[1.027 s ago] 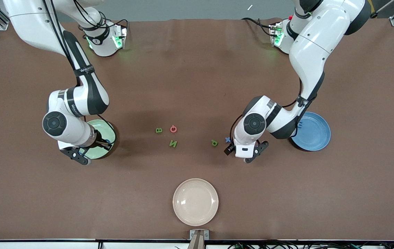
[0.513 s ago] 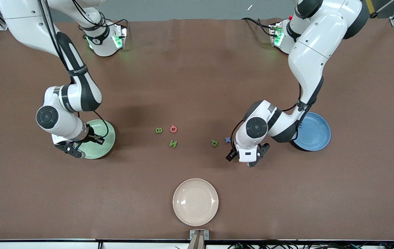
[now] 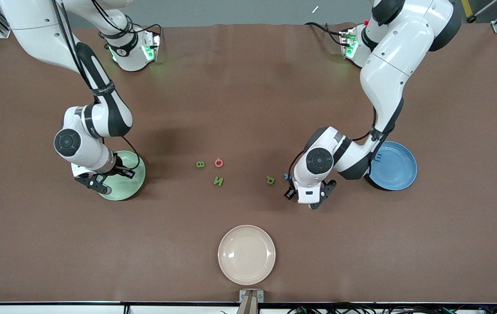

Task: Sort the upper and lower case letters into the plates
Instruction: 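Place the C on the green plate while the left gripper grasps the u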

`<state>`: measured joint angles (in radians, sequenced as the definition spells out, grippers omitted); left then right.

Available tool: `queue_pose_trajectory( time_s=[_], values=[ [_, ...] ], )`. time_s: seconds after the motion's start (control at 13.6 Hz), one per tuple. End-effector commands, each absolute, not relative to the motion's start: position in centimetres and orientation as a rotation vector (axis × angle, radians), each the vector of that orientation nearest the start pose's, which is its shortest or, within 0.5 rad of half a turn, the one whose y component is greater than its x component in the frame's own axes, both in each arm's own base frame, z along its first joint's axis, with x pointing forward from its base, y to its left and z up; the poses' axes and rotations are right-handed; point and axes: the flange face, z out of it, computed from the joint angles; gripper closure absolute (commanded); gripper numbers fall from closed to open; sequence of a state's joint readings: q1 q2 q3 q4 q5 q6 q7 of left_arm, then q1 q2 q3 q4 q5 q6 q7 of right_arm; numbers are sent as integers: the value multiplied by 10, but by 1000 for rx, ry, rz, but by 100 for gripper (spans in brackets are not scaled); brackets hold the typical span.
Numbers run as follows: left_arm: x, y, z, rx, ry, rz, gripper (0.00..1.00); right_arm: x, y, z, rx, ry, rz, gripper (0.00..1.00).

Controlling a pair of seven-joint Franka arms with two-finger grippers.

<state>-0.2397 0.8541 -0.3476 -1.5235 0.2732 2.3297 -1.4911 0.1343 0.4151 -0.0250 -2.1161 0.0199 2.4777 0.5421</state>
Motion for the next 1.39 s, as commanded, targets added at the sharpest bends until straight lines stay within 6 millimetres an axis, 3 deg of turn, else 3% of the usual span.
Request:
queue_pose_trajectory(
  time_s=[0.0, 0.07, 0.15, 0.29, 0.37, 0.51, 0.66, 0.95, 1.17, 1.32],
  values=[
    [616, -358, 173, -2913, -1276, 32, 44, 559, 59, 206, -3072, 696, 87, 99],
    [615, -358, 171, -2914, -1269, 34, 44, 558, 59, 198, -3076, 696, 107, 97],
    [616, -358, 172, -2915, -1267, 33, 44, 557, 59, 192, -3078, 697, 121, 84],
    [616, -357, 172, -2916, -1265, 32, 44, 557, 58, 187, -3080, 702, 135, 33],
    [617, -357, 172, -2918, -1261, 31, 44, 558, 58, 188, -3080, 702, 140, 0],
    [618, -353, 170, -2911, -1264, 28, 44, 562, 60, 194, -3082, 693, 140, 0],
    [618, -353, 170, -2911, -1263, 26, 45, 575, 60, 215, -3094, 650, 173, 0],
    [621, -348, 170, -2908, -1255, 7, 60, 617, 53, 292, -3137, 469, 350, 0],
    [622, -347, 172, -2910, -1250, -3, 78, 633, 36, 342, -3145, 441, 396, 0],
    [625, -345, 177, -2913, -1256, -13, 85, 638, 27, 376, -3179, 307, 412, 0]
  ],
)
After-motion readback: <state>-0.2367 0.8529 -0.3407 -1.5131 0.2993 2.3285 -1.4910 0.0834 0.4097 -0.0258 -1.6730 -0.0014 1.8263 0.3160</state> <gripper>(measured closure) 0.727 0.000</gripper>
